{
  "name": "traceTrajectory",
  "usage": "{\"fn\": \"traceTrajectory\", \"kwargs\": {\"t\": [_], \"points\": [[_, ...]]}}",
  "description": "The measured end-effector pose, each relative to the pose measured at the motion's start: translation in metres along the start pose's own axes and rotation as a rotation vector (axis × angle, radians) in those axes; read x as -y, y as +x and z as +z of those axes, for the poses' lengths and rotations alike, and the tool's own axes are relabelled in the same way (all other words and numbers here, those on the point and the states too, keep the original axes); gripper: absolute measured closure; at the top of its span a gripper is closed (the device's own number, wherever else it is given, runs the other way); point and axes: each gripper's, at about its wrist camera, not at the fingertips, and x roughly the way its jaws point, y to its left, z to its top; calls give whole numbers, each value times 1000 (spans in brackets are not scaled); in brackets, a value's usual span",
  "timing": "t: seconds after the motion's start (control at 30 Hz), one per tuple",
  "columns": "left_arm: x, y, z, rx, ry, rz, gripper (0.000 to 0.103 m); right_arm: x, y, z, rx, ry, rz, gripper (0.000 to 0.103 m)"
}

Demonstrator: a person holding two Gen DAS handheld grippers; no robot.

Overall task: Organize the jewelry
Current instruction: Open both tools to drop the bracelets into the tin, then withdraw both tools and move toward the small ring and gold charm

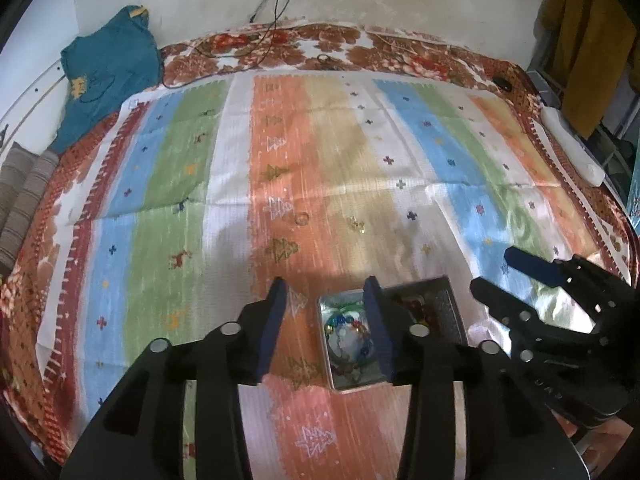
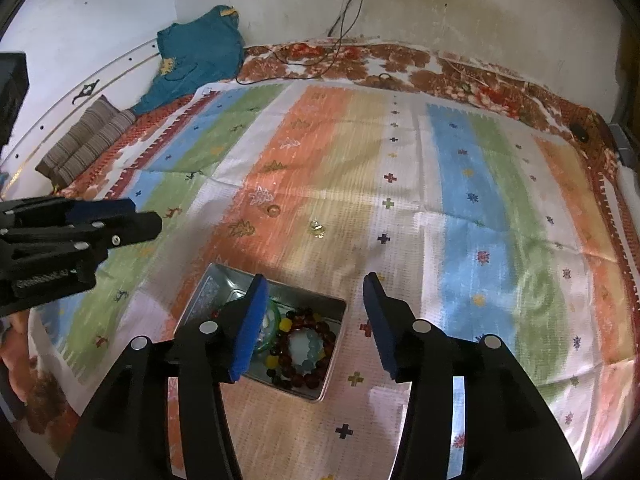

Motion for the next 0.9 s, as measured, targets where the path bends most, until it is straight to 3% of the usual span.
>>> {"fn": "traceTrajectory", "kwargs": {"t": [0.17,0.6,0.9], "points": [[-9,10,12,0,-42,7,59,1,14,6,-21,-1,-2,53],[-27,69,39,-92,-83,13,55,1,55,25,-106,-22,1,53],[-29,101,53,-129,-56,36,55,5,85,32,-148,-9,14,53]]}}
